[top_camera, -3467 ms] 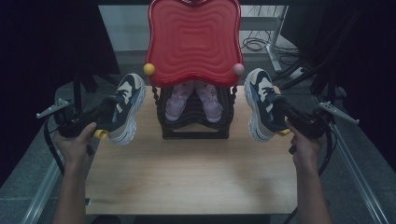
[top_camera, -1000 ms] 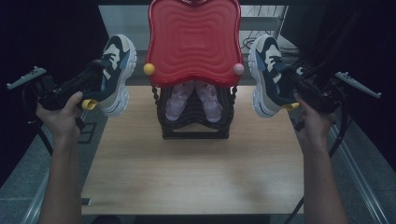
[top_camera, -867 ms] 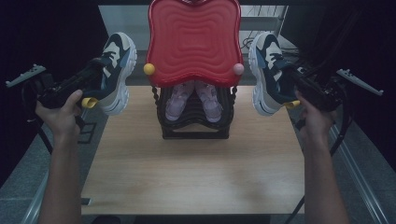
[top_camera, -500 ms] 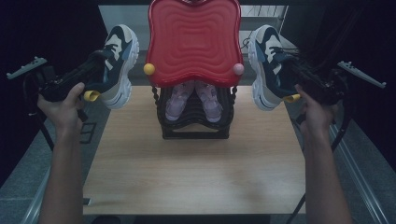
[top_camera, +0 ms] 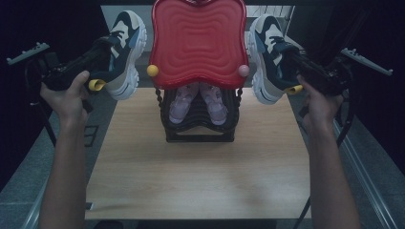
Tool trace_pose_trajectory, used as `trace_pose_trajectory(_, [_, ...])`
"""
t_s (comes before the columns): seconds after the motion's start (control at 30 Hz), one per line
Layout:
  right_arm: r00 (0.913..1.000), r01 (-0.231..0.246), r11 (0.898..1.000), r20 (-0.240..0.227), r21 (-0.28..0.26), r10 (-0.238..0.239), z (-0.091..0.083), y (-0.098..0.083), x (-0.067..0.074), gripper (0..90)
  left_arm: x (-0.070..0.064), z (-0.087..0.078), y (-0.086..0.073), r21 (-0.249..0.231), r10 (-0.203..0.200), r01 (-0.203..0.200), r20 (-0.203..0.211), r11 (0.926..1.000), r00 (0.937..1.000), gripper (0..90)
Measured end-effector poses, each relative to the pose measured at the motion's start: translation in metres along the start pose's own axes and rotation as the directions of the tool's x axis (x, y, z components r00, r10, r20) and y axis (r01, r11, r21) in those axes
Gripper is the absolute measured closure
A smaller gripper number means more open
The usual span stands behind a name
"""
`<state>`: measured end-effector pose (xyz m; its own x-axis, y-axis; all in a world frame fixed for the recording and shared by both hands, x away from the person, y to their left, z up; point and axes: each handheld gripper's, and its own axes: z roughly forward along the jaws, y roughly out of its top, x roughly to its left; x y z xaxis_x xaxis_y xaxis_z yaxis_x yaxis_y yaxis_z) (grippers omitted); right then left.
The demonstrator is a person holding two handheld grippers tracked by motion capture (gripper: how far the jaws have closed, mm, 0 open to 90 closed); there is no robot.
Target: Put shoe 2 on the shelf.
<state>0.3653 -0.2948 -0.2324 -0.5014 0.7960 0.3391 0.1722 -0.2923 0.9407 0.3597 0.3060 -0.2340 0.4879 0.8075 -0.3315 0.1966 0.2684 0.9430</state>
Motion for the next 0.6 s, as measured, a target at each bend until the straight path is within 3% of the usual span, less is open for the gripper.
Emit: trace_pose_trajectory(0.6, [0.9997,0.017,1.000,-0.017,0.024,-0.016,0.024,0.020,0.018,72.6,-0.008,0.020,0.011,0.010,-0.001,0.001,0.003,0.9999,1.0000,72.7])
